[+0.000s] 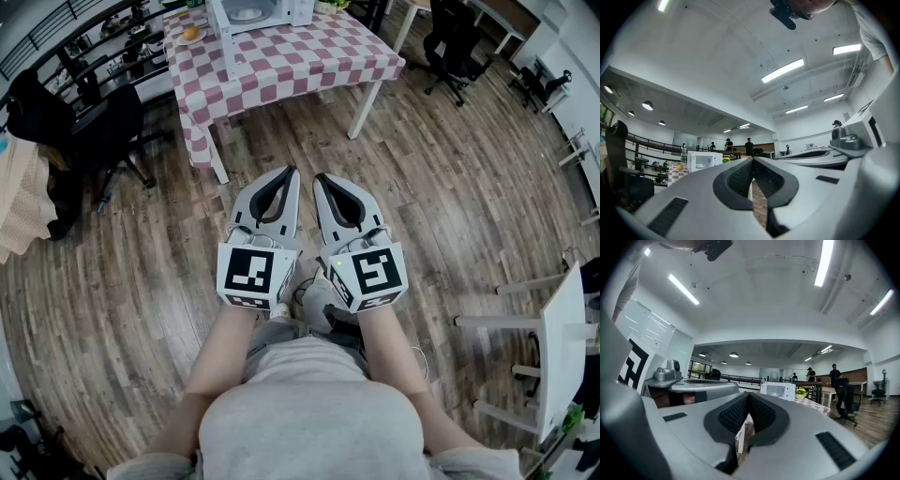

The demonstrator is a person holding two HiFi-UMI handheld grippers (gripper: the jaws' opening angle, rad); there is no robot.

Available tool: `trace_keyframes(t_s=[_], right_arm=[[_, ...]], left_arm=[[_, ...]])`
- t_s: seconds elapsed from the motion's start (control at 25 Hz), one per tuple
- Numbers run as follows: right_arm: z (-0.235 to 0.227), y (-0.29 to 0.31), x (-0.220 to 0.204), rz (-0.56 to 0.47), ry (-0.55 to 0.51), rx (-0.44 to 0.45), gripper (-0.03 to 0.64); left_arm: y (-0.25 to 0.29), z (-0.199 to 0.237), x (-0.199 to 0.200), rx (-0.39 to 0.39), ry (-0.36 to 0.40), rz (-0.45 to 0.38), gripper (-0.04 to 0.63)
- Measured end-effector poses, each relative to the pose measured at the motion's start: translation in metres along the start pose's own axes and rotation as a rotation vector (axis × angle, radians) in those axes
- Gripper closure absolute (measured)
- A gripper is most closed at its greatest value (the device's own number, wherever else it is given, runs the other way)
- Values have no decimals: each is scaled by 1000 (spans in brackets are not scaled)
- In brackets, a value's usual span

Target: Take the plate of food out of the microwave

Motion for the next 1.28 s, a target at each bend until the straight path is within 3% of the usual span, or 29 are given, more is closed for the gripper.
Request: trace_keyframes(t_s=[0.6,1.28], right_arm=[[-6,18,0,-4,27,-15,595],[-74,118,-2,7,33,46,595]], left_arm=[[12,19,-5,9,-22,1,594],[115,65,-38,49,-27,42,594]])
Point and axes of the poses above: the fingertips, and each gripper's own axes: y forward along the fingers, z to its left, x out of its top, the point moved 3 cm from there along -y, backward along the fingers, and after that the axes turned 13 degrees about y, right-handed, at the moved point
